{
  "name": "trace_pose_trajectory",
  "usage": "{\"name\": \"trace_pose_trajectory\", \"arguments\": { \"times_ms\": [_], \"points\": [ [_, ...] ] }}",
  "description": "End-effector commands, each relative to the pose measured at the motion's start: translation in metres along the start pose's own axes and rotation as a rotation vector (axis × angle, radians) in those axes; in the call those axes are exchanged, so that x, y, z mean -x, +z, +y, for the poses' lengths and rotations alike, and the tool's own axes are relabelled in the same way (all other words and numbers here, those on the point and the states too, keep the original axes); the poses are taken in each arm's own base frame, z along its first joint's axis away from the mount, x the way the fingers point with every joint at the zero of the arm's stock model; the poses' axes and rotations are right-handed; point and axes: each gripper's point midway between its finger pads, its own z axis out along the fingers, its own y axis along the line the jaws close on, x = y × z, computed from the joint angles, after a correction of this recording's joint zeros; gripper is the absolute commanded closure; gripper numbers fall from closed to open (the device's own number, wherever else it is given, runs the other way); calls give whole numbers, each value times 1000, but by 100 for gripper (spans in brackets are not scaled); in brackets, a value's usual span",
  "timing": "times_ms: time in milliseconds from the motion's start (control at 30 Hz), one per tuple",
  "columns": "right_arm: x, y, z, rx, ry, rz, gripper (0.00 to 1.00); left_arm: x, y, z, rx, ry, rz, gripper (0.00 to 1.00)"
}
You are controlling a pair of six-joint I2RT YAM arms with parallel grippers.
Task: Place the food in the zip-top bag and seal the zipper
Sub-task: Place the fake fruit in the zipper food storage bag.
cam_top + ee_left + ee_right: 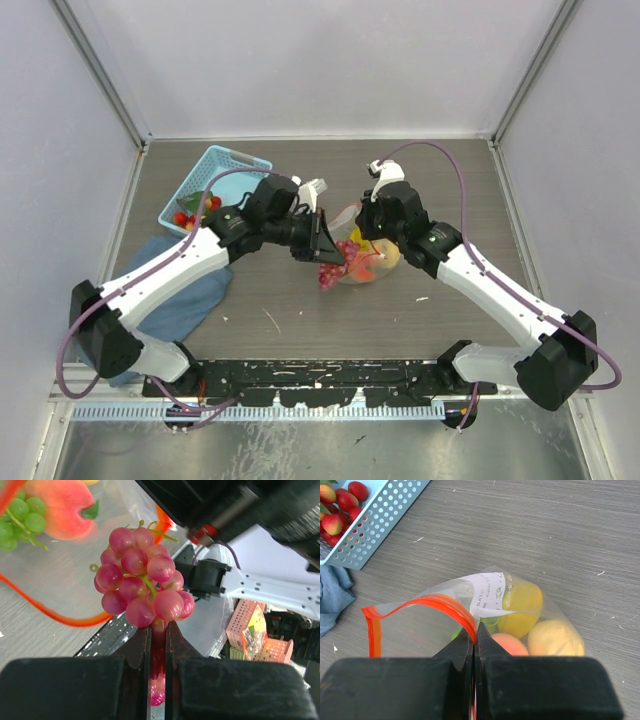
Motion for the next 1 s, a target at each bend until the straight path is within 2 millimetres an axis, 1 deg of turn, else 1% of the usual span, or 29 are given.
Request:
{"name": "trace_pose_trajectory", "arguments": {
  "times_ms": [0,100,200,300,400,600,700,833,967],
  "points": [
    [20,-11,9,49,32,-80,99,27,4,-15,-9,21,-72,99],
    [19,-14,12,67,35,-80,99,38,11,-2,59,5,-114,99],
    [16,-16,14,86,35,-70,99,51,13,12,134,-5,-174,99],
    [14,-19,16,100,39,-65,99,62,13,22,181,-9,-222,95],
    [14,-23,19,119,45,-66,99,65,22,23,178,-8,-218,94],
    [20,-29,28,162,52,-75,99,60,46,28,156,-42,-151,95],
    [21,-29,31,175,56,-71,99,61,52,33,168,-47,-146,95],
    [21,-29,34,193,62,-66,99,75,53,49,229,-46,-241,95],
    [19,-30,39,214,67,-56,99,89,56,57,258,-56,-327,92]
  ]
}}
